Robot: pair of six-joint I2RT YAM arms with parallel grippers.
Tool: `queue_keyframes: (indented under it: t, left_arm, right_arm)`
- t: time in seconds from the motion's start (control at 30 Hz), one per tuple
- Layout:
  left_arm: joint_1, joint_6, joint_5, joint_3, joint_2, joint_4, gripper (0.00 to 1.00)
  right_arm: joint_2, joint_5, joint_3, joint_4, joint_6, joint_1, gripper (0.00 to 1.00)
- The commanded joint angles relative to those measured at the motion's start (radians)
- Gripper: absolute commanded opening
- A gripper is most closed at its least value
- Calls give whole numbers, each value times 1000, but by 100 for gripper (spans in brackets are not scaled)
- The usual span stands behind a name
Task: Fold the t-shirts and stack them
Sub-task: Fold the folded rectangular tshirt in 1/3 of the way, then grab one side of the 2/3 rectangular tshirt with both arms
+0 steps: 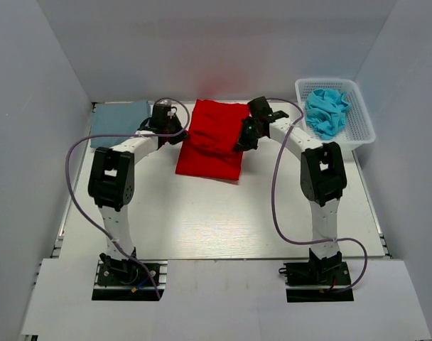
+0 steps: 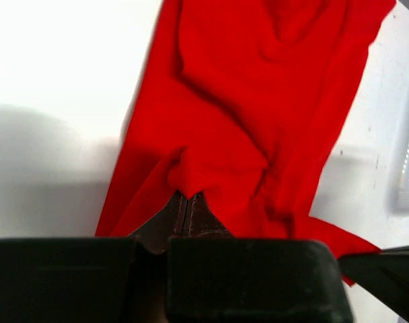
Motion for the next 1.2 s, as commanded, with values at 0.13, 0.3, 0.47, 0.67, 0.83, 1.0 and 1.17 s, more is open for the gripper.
queue_keyframes:
  t: [0.13, 0.3, 0.47, 0.67, 0.83, 1.0, 1.17]
  left_arm:
    - [6, 35, 100, 302, 205, 25, 0]
    - [25, 50, 50, 509, 270, -132, 100]
    - [25, 101, -7, 404, 121, -166, 100]
    - [15, 110, -58, 33, -113, -151, 100]
    - [6, 121, -98, -89, -117, -143, 96]
    - [6, 121, -87, -70, -22, -143, 85]
    - [6, 121, -86, -73, 27, -180, 69]
  right_arm:
    - [95, -85, 161, 59, 39, -75, 0]
    - [135, -114, 255, 64, 65, -127, 91]
    - [69, -99, 226, 45, -13, -127, 91]
    - [-112, -102, -114, 33, -107, -94, 91]
    - [-173, -118, -316, 122, -101, -46, 91]
    - [-107, -164, -325, 160, -72, -21, 91]
    - [-69, -152, -334, 157, -52, 2, 91]
